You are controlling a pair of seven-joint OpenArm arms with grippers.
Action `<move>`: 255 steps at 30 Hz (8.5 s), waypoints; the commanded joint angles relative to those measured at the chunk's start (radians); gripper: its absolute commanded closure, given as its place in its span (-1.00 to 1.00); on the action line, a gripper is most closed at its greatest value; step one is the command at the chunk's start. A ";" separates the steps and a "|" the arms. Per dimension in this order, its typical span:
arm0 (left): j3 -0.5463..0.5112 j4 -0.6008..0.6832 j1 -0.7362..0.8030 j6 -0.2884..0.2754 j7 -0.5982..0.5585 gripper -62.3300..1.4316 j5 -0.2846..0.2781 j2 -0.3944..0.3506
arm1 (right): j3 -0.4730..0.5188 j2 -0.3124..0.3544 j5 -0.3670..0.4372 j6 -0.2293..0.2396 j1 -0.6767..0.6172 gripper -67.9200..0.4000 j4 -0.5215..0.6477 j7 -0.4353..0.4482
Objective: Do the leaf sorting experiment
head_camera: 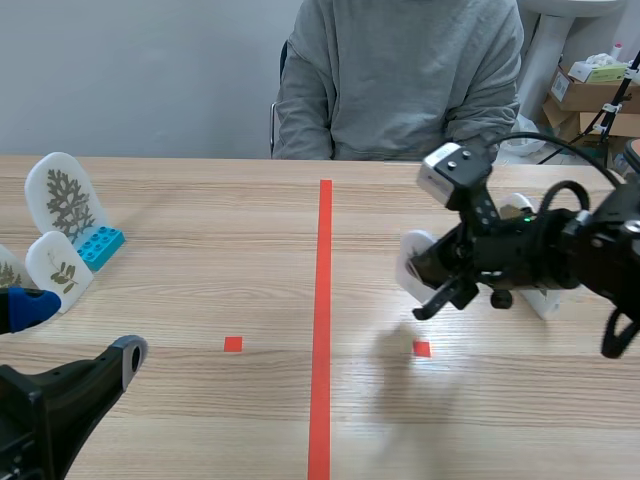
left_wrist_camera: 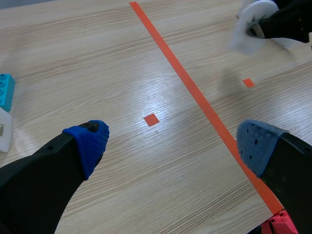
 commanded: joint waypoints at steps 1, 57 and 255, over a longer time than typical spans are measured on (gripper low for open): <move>0.001 0.003 -0.003 -0.002 -0.014 -0.80 -0.011 0.000 | 0.044 0.018 0.002 -0.004 0.005 0.93 0.005 0.028; 0.001 0.003 -0.003 -0.002 -0.013 -0.80 -0.014 0.000 | 0.499 0.071 -0.148 0.060 -0.044 -0.27 -0.310 0.251; 0.719 -1.078 -1.213 0.021 -0.119 0.83 0.260 0.075 | 0.595 0.004 0.204 0.237 -0.675 -0.62 0.474 0.231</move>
